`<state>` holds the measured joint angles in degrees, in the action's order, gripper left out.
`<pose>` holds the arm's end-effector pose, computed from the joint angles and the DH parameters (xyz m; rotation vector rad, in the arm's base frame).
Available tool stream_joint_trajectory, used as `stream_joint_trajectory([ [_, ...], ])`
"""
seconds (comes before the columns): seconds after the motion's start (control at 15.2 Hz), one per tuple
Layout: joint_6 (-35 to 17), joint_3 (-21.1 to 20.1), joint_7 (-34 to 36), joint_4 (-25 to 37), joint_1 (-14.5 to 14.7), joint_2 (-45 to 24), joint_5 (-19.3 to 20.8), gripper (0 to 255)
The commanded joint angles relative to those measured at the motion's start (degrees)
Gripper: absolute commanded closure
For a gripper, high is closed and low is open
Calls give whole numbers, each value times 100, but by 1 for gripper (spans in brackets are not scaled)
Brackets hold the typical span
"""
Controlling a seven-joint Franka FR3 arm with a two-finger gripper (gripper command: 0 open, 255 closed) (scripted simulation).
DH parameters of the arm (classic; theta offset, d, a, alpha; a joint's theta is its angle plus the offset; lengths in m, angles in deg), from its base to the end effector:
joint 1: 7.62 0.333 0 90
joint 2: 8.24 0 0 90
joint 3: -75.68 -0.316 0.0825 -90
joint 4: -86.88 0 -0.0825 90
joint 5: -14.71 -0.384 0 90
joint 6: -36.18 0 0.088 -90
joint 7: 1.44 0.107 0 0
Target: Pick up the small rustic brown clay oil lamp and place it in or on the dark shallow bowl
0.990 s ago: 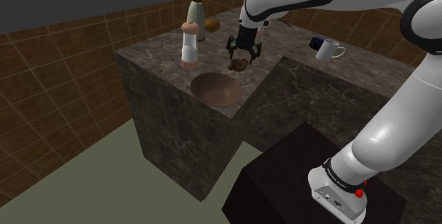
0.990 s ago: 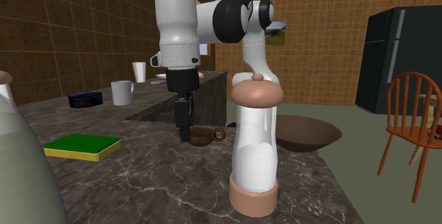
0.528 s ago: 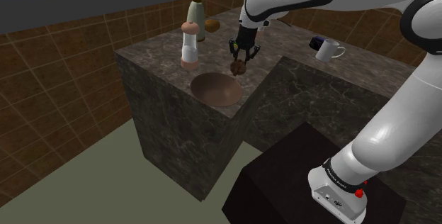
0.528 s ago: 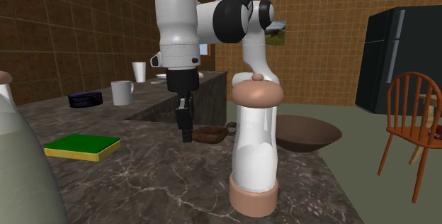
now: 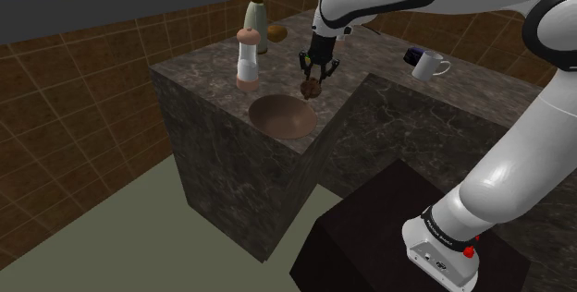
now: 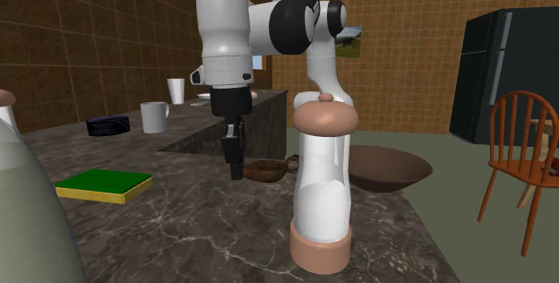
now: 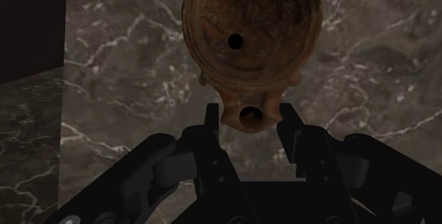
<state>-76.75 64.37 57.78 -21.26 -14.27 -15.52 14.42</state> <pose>0.5854 0.0446 0.4364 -2.7861 1.4423 0.0791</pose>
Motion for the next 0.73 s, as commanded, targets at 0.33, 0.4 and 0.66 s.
stream_joint_trajectory([
  [0.33,437,-2,-6,330,-4,109,-22,255],
  [0.4,511,-3,-6,390,-5,124,-25,255],
  [0.66,808,-3,-6,644,-6,168,-33,255],
])
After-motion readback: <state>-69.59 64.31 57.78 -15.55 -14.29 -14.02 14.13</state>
